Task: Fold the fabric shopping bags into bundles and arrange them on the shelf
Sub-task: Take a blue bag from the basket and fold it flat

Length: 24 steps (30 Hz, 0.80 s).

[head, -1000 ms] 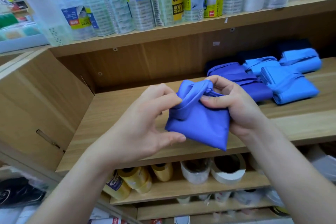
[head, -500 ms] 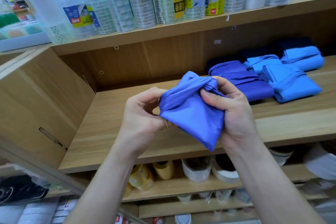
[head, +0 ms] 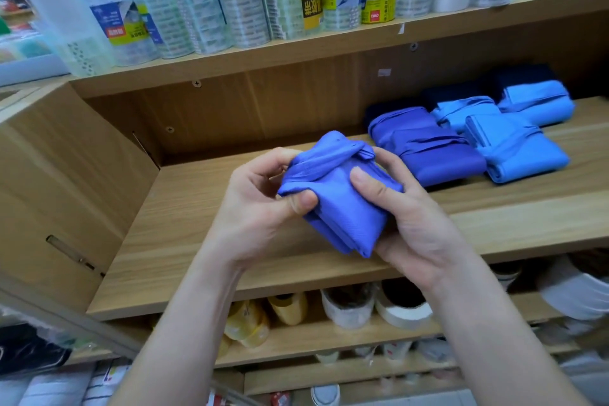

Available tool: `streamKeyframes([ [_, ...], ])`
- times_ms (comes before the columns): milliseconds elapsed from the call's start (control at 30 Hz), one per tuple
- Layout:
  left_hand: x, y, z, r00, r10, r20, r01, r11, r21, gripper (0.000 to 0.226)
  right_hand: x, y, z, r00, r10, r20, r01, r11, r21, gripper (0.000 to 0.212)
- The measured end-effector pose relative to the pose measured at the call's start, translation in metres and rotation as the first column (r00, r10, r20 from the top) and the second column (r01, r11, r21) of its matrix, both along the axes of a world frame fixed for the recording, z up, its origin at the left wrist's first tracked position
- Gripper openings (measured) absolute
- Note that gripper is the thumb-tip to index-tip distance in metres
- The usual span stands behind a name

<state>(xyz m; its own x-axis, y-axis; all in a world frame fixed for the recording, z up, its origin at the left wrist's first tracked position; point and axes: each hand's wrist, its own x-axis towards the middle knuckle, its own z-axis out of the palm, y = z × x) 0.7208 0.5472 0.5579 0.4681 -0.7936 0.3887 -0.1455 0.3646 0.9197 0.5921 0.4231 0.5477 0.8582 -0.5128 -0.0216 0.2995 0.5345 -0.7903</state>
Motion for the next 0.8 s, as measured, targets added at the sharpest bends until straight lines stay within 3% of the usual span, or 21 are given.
streamKeyframes([
  [67,0.002,-0.001,0.004,0.999,-0.018,0.033,0.017,0.999,0.027,0.040,0.001,-0.001,-0.001,0.998,0.056,0.018,-0.057,0.996,0.075,0.067],
  [167,-0.005,-0.011,-0.001,0.996,0.052,0.068,-0.054,0.998,0.026,0.032,0.015,0.002,0.000,0.987,-0.066,0.147,0.034,0.977,0.211,0.055],
  [333,-0.017,-0.018,-0.011,0.989,0.122,-0.082,-0.130,0.986,-0.104,0.041,0.030,0.001,0.012,0.948,-0.303,0.097,0.252,0.901,0.352,0.053],
  [400,-0.017,-0.012,-0.011,0.984,0.063,-0.166,-0.079,0.992,-0.094,0.041,0.031,-0.004,0.017,0.941,-0.335,0.049,0.302,0.896,0.325,0.034],
  [500,-0.017,-0.008,-0.011,0.961,0.103,-0.257,-0.131,0.987,-0.096,0.037,0.036,0.000,0.023,0.902,-0.430,0.031,0.411,0.878,0.244,0.027],
  [600,-0.026,-0.013,-0.014,0.907,0.391,-0.159,-0.409,0.907,-0.102,0.029,0.043,0.007,0.026,0.817,-0.575,0.038,0.572,0.818,0.069,0.029],
  [667,-0.032,-0.017,-0.017,0.842,0.527,-0.112,-0.538,0.837,-0.104,0.030,0.048,0.009,0.027,0.741,-0.667,0.077,0.671,0.735,-0.097,0.030],
  [800,-0.037,-0.018,-0.017,0.784,0.617,0.076,-0.608,0.786,-0.109,0.035,0.053,0.013,0.022,0.589,-0.785,0.195,0.786,0.499,-0.363,0.029],
])
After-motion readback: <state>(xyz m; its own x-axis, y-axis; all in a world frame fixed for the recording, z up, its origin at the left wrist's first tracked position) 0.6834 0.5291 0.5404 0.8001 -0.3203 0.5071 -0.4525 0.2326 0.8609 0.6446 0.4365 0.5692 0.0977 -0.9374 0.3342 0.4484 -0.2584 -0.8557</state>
